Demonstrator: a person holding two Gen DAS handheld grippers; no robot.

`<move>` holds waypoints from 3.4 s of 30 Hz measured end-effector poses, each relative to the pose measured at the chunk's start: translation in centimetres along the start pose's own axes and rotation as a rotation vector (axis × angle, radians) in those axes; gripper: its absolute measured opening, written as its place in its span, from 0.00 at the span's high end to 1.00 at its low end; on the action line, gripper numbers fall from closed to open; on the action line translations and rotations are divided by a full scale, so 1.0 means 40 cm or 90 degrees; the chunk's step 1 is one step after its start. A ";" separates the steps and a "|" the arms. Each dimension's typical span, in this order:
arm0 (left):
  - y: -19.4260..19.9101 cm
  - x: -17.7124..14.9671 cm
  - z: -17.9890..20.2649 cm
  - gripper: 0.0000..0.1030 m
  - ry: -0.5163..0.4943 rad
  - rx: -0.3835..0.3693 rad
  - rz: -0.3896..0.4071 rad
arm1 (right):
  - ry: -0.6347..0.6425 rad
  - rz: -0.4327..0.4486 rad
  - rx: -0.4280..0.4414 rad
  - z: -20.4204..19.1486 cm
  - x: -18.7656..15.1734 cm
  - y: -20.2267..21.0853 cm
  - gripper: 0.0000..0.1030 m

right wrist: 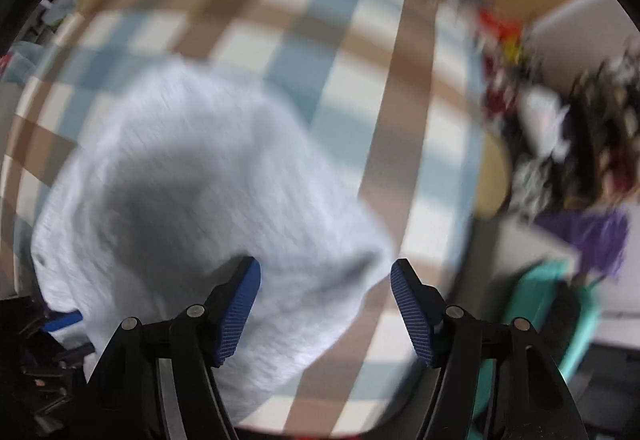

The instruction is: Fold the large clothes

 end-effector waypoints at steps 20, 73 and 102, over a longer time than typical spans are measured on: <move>0.035 0.011 -0.046 0.76 0.032 -0.036 0.001 | -0.012 0.155 0.158 -0.127 -0.001 0.206 0.49; 0.059 -0.001 -0.098 0.76 0.077 -0.096 0.004 | 0.080 -0.037 0.277 -0.455 -0.355 0.147 0.66; 0.041 0.012 -0.087 0.76 0.069 -0.067 0.002 | -0.030 0.113 0.086 -0.285 -0.019 0.036 0.65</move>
Point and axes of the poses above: each gripper's, at about its wrist camera, not at the fingertips, and y roughly against the way its jaws point, z to its right, x to its top, the point moved 10 cm from there along -y, roughly the way its jaws point, and after that the axes turned 11 degrees about -x, right-handed, at the moved point
